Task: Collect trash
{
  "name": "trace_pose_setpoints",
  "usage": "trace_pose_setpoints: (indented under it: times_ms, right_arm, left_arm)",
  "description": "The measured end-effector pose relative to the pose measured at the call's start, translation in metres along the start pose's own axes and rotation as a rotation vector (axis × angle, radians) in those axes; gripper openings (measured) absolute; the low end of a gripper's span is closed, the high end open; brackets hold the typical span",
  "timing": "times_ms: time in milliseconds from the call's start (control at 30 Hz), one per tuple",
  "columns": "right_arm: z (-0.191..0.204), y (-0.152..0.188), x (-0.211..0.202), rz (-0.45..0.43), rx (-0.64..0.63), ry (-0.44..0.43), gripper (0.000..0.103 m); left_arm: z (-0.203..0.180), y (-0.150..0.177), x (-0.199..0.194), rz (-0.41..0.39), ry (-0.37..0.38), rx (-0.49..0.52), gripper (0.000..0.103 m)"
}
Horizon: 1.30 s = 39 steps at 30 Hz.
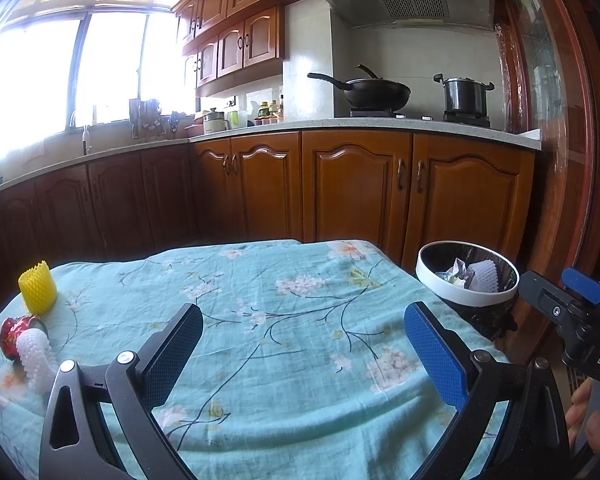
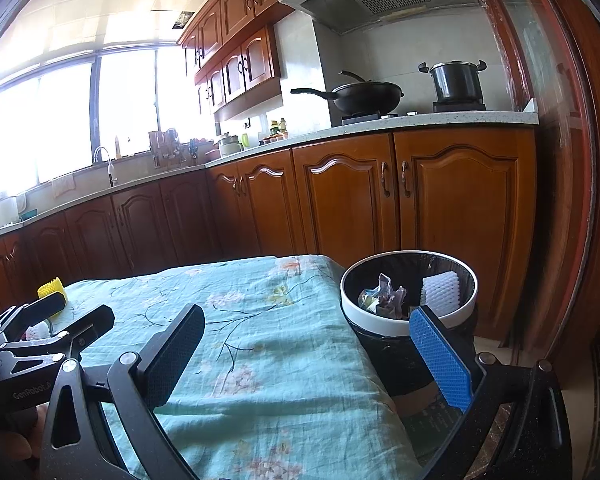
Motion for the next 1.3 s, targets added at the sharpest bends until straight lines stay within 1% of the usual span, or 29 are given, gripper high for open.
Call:
trace_pose_setpoints:
  times_ms: [1300]
  right_arm:
    - [0.0042, 0.0001, -0.0014, 0.002, -0.001, -0.005, 0.103]
  left_arm:
    - [0.0027, 0.0015, 0.0013, 0.009, 0.01, 0.002, 0.102]
Point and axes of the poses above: each gripper's, at about its wrist camera, not at the fingertips, and x roughly the way its jaws point, z to its left, y to its underside, the point moved 1 cm from there along x, roughly the way its jaws point
